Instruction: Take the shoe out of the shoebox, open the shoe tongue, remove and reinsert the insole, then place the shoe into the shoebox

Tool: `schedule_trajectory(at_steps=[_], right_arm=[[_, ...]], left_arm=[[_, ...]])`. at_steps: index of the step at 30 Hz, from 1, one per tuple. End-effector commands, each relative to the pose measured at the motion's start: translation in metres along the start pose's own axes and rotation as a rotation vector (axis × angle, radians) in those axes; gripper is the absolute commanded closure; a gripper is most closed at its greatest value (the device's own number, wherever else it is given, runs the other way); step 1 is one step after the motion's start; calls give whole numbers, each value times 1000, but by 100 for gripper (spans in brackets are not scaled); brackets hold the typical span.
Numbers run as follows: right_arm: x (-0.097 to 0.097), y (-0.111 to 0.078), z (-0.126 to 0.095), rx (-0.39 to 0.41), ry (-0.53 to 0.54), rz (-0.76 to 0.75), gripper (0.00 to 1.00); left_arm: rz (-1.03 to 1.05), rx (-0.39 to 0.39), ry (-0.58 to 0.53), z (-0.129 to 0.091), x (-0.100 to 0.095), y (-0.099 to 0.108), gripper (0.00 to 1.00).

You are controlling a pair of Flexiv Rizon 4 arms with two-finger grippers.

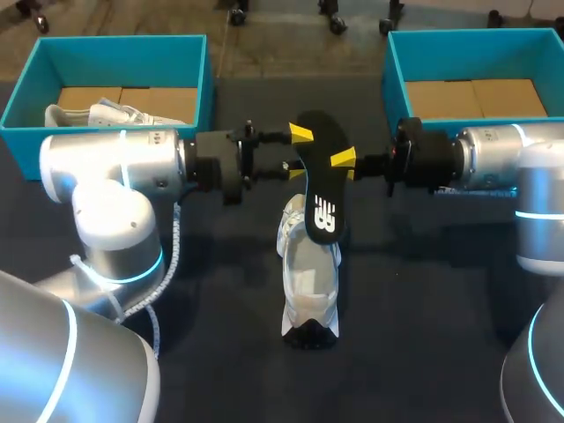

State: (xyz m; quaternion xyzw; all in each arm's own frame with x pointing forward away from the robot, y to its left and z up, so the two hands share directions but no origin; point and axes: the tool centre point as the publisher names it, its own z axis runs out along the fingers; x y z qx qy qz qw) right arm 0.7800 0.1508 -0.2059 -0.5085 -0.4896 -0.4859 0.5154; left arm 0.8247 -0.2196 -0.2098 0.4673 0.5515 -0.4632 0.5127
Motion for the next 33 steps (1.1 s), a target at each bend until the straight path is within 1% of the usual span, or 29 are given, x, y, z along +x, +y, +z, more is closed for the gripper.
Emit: schedule_trajectory(at_steps=[1, 2, 3, 11, 13, 14, 15, 16, 17, 19, 25, 27, 31, 33], right_arm=[[0, 0, 1, -1, 0, 0, 100], [0, 0, 1, -1, 0, 0, 100], [0, 0, 1, -1, 0, 0, 100], [0, 0, 1, -1, 0, 0, 100], [0, 0, 1, -1, 0, 0, 100], [0, 0, 1, -1, 0, 0, 100], [0, 0, 1, -1, 0, 0, 100], [0, 0, 1, -1, 0, 0, 100], [0, 0, 1, -1, 0, 0, 100], [0, 0, 1, -1, 0, 0, 100], [0, 0, 1, -1, 0, 0, 100], [0, 0, 1, -1, 0, 0, 100], [0, 0, 1, -1, 0, 0, 100], [0, 0, 1, -1, 0, 0, 100]], left_arm=[[7, -12, -11, 8, 1, 1, 41], [9, -14, -11, 9, 1, 1, 48], [12, -18, -10, 10, 1, 1, 52], [10, -24, -12, 18, -2, 4, 58], [11, -25, -11, 18, -2, 4, 62], [11, -26, -10, 19, -2, 4, 67], [11, -26, -10, 19, -2, 4, 68], [9, -25, -8, 20, -2, 4, 72], [10, -25, -6, 20, -2, 4, 73], [11, -22, -3, 21, -1, 3, 74], [8, -18, 8, 22, 2, 3, 80], [7, -18, 10, 22, 3, 3, 87], [7, -16, 12, 23, 3, 3, 93], [9, -12, 11, 23, 2, 3, 100]])
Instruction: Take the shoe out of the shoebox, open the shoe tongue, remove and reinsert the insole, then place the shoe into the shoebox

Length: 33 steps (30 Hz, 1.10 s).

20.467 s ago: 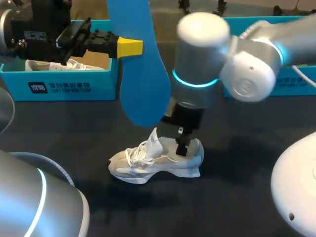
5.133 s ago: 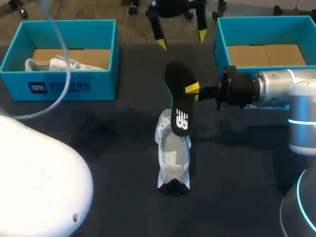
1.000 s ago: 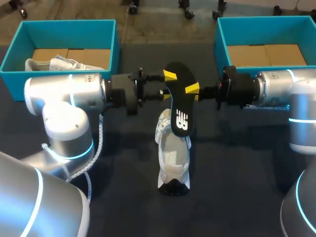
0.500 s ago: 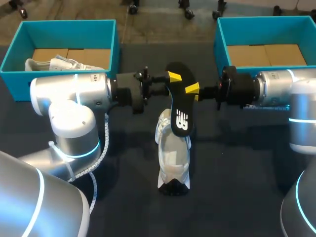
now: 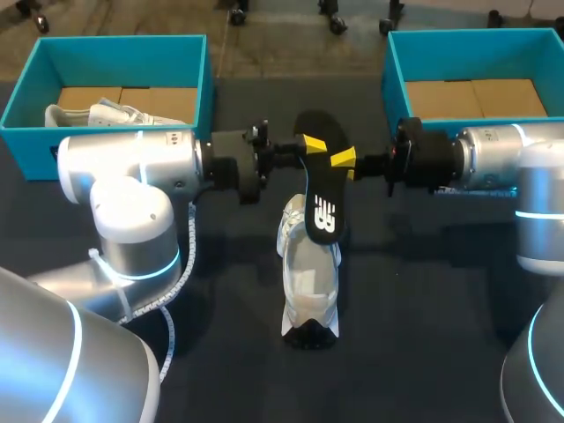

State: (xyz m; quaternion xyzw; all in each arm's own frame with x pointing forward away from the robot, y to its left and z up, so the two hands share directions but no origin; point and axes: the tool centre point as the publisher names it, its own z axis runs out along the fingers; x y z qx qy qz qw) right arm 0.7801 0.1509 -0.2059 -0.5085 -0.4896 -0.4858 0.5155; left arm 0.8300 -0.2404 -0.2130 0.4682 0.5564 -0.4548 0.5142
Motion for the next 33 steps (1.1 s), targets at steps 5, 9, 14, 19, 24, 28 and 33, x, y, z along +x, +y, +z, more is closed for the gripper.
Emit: schedule_trajectory(at_steps=[5, 9, 14, 19, 24, 28, 33], right_arm=[[0, 0, 1, -1, 0, 0, 100], [1, -2, -4, -4, 4, -11, 91], [7, -9, -23, -1, -2, -68, 0], [20, -16, -47, 46, -266, -131, 0], [20, -16, -47, 46, -266, -131, 0], [20, -16, -47, 46, -266, -131, 0], [36, -23, -66, 139, -433, -483, 0]], left_arm=[[14, 12, -2, 3, -2, -2, 100], [17, 18, 1, -1, -2, -5, 100], [2, 33, 28, -12, 0, -11, 100], [-46, 49, 65, -28, 3, -17, 100], [-82, 33, 117, -47, -2, -27, 100], [-132, 55, 143, -58, -8, -39, 100], [-242, 133, 182, -66, -8, -64, 100]])
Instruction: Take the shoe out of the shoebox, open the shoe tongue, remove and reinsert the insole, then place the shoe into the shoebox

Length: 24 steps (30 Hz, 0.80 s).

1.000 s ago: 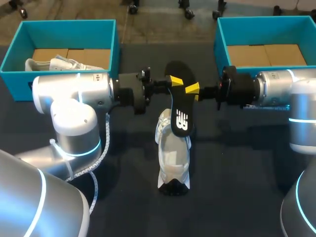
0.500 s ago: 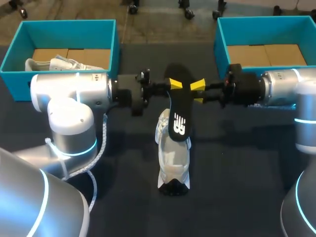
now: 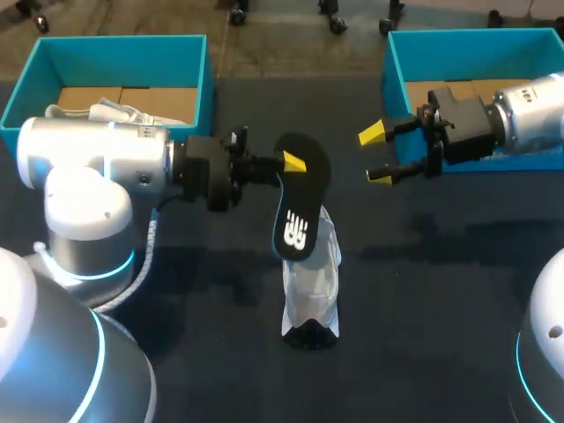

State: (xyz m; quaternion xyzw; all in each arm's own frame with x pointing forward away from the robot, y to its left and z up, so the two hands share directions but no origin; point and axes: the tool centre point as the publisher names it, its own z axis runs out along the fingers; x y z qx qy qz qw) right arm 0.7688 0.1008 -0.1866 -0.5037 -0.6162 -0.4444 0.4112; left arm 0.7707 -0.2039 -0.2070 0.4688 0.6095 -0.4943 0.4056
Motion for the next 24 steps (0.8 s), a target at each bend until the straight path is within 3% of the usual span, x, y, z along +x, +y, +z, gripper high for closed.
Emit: schedule_trajectory(at_steps=[1, 2, 3, 14, 16, 17, 18, 20, 23, 24], right_arm=[[17, -14, -23, 100, -194, -450, 0], [18, -16, -24, 123, -193, -500, 0], [20, -26, -26, 203, -184, -668, 0], [20, -26, -26, 203, -184, -668, 0], [23, -31, -28, 285, -304, -783, 0], [23, -31, -28, 285, -304, -783, 0], [20, -41, -30, 369, -396, -900, 0], [13, -52, -29, 431, -465, -1010, 0], [-7, -69, -20, 622, -499, -1083, 0], [-7, -69, -20, 622, -499, -1083, 0]], left_arm=[[-98, 67, 55, -22, -1, -17, 100], [-112, 77, 65, -22, 0, -18, 100], [-120, 123, 119, -24, 1, -22, 100], [-120, 123, 119, -24, 1, -22, 100], [-152, 119, 134, -20, 2, -34, 100], [-152, 119, 134, -20, 2, -34, 100], [-220, 123, 137, -20, 5, -45, 100], [-329, 173, 134, -23, 8, -56, 100], [-512, 270, 149, -32, 7, -74, 100], [-463, 247, 160, -38, 2, -81, 100]])
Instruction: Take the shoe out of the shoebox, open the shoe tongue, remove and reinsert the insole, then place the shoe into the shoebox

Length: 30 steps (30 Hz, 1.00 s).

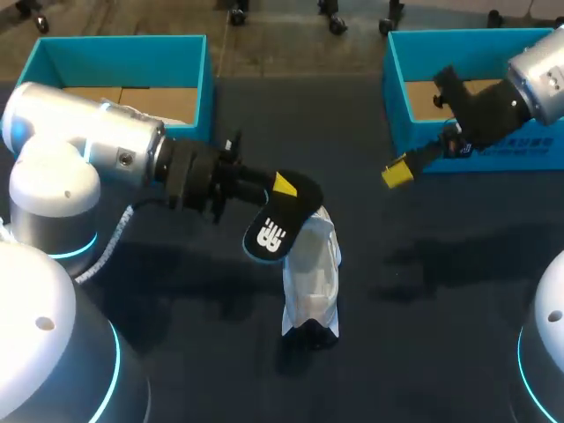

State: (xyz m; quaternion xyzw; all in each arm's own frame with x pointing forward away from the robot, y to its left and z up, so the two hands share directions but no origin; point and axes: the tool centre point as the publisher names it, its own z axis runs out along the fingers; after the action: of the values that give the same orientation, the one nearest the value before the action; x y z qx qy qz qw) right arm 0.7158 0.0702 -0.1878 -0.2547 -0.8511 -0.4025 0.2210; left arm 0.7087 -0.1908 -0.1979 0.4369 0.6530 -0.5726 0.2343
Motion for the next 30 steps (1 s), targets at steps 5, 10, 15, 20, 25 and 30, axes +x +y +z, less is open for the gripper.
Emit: schedule_trajectory(at_steps=[5, 10, 15, 20, 25, 30], right_arm=[[5, -12, 10, 355, -176, -409, 0], [5, -12, 10, 355, -176, -409, 0], [9, -29, 33, 402, -257, -511, 0], [5, -62, 52, 372, -284, -493, 0], [13, -81, 70, 422, -321, -550, 0], [16, -82, 74, 451, -309, -573, 0]], left_arm=[[-146, 67, 16, -17, 4, -24, 100], [-146, 67, 16, -17, 4, -24, 100], [-235, 115, -11, -18, 16, -37, 100], [-337, 171, -18, -22, 24, -49, 100], [-407, 180, -18, -25, 28, -58, 100], [-407, 180, -18, -25, 28, -58, 100]])
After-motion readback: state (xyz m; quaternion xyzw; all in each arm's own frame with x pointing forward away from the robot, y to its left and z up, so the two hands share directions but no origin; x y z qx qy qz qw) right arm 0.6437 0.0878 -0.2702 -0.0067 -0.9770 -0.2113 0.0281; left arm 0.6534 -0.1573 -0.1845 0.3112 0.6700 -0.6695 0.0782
